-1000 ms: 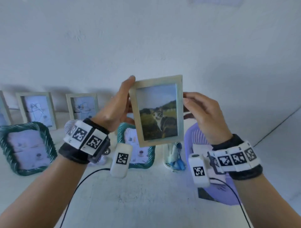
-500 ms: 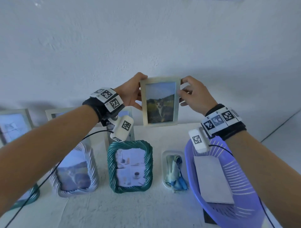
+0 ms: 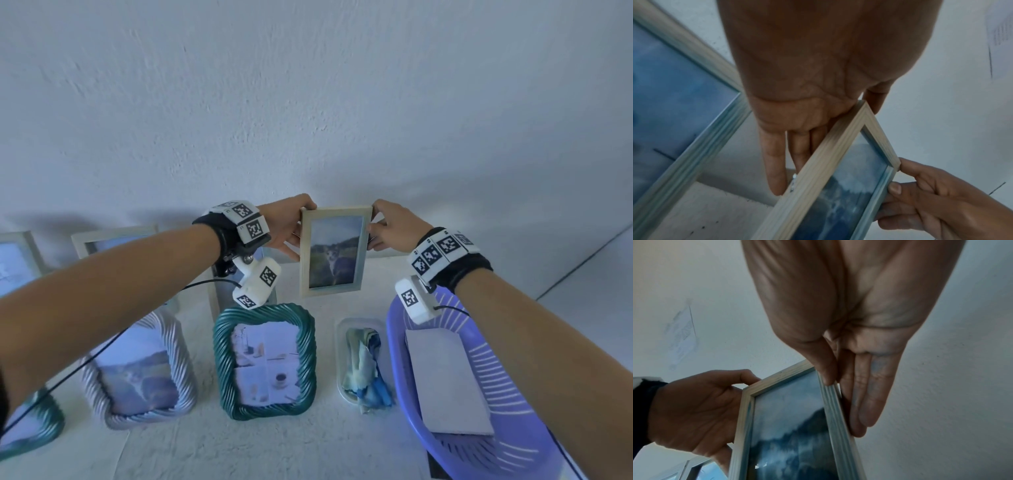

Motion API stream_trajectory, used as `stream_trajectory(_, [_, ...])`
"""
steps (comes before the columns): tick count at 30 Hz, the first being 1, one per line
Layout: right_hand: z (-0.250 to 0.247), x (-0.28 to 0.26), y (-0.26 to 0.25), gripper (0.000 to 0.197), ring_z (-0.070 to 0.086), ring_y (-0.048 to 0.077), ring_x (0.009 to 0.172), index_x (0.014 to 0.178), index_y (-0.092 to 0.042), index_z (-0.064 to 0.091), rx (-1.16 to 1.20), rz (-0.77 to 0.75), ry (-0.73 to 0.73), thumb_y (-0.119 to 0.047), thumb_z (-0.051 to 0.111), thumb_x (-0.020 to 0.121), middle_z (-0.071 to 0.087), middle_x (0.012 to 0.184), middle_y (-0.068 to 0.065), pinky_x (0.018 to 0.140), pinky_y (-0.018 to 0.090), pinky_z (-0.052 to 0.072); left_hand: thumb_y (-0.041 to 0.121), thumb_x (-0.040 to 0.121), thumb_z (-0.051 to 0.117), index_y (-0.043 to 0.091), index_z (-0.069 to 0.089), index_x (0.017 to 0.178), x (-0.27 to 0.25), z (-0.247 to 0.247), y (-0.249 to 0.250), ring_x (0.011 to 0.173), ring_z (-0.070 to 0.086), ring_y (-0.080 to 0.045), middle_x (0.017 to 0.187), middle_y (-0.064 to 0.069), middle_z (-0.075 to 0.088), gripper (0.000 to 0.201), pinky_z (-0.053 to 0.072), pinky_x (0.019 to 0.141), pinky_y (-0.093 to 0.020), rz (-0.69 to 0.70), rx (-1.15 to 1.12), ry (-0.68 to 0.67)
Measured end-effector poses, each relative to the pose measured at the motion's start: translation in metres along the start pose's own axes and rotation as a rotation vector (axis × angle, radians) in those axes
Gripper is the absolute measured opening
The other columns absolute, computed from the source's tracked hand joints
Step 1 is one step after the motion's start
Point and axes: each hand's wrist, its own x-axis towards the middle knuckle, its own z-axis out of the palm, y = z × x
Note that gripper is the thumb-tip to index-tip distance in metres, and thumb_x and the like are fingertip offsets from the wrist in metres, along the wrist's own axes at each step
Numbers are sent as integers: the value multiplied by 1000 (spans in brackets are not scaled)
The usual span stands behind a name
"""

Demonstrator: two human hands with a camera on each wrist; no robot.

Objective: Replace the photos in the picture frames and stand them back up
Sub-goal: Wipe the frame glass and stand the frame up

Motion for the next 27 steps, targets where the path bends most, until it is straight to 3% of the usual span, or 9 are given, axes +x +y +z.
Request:
stream_trajectory(4, [1, 5, 5, 1, 72, 28, 83, 98, -11, 47, 33, 7, -29, -11, 48, 99, 70, 91, 19, 80, 38, 59, 39, 95, 34, 8, 56, 121, 4, -4, 0, 102, 62, -32, 117, -17, 63, 46, 51, 93, -46, -15, -2, 7])
stream_trajectory(8, [5, 9, 10, 2, 72, 27, 82, 98, -11, 47, -1, 28, -31, -12, 49, 98, 70, 94, 19, 81, 41, 59, 38, 94, 35, 7, 56, 112, 15, -2, -8, 99, 61, -32, 114, -17, 61, 41, 45, 101, -48, -41, -17, -7])
stream_trajectory(14, [14, 13, 22, 11, 72, 26, 81, 107, -6, 48, -58, 52, -37, -14, 48, 99, 69, 94, 19, 79, 42, 60, 36, 92, 36, 5, 54, 111, 30, 1, -23, 95, 60, -32, 111, -17, 59, 40, 44, 100, -45, -71, -48, -22])
stream_trajectory(19, [17, 14, 22, 11, 72, 27, 82, 107, -7, 49, -58, 36, -31, -13, 47, 99, 70, 92, 18, 79, 41, 59, 33, 94, 38, 5, 55, 98, 33, -1, -24, 79, 60, -29, 92, -13, 60, 33, 50, 82, -41, -56, -2, 80])
stream_trajectory(23, [21, 16, 24, 9, 72, 27, 80, 106, -10, 50, -77, 27, -1, -10, 44, 99, 71, 90, 18, 78, 40, 60, 25, 101, 38, 2, 51, 113, 30, 1, -19, 75, 60, -30, 90, -16, 60, 29, 52, 83, -40, 14, 77, 152])
stream_trajectory(27, [23, 16, 24, 9, 72, 27, 77, 105, -9, 50, -88, 31, 32, -9, 44, 99, 71, 87, 18, 77, 42, 60, 17, 103, 39, 3, 50, 126, 24, 4, -13, 80, 63, -32, 106, -21, 58, 29, 54, 90, -45, 68, 162, 146])
